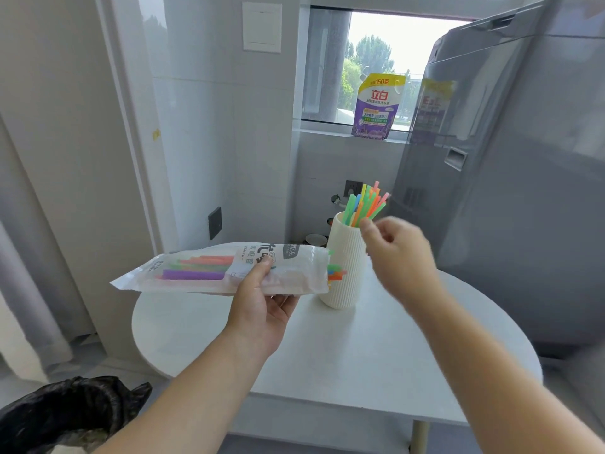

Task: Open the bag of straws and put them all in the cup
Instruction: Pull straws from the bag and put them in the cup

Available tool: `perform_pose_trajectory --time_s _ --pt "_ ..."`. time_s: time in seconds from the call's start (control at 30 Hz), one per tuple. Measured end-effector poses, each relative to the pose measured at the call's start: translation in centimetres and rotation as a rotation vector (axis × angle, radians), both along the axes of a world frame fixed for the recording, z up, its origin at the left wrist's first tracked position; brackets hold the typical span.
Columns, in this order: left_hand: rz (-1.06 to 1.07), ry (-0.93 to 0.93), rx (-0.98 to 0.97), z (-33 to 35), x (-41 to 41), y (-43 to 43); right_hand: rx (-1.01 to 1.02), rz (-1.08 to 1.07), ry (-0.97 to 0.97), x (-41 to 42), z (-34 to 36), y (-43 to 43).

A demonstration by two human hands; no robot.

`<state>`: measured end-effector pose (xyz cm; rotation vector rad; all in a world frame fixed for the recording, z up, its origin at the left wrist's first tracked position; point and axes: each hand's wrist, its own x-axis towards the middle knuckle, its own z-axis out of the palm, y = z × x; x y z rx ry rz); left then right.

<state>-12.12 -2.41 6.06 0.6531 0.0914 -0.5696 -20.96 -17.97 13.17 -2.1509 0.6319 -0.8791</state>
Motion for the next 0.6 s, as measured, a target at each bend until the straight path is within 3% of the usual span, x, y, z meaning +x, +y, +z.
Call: perform_pose_trajectory --time_s 0.13,0.27,0.6 --pt "0.013 -0.168 0.107 0.0 -0.1 -0.2 0.598 0.112 0.208 0.0 -4.5 1.1" --pt "0.034 -0.379 0.232 0.2 -0.6 -0.3 0.983 0.137 0.099 -0.3 -5.8 1.8" --pt "0.014 -0.404 0.254 0.0 -0.8 -0.3 0.762 0.173 0.002 -0.5 -6.6 1.5"
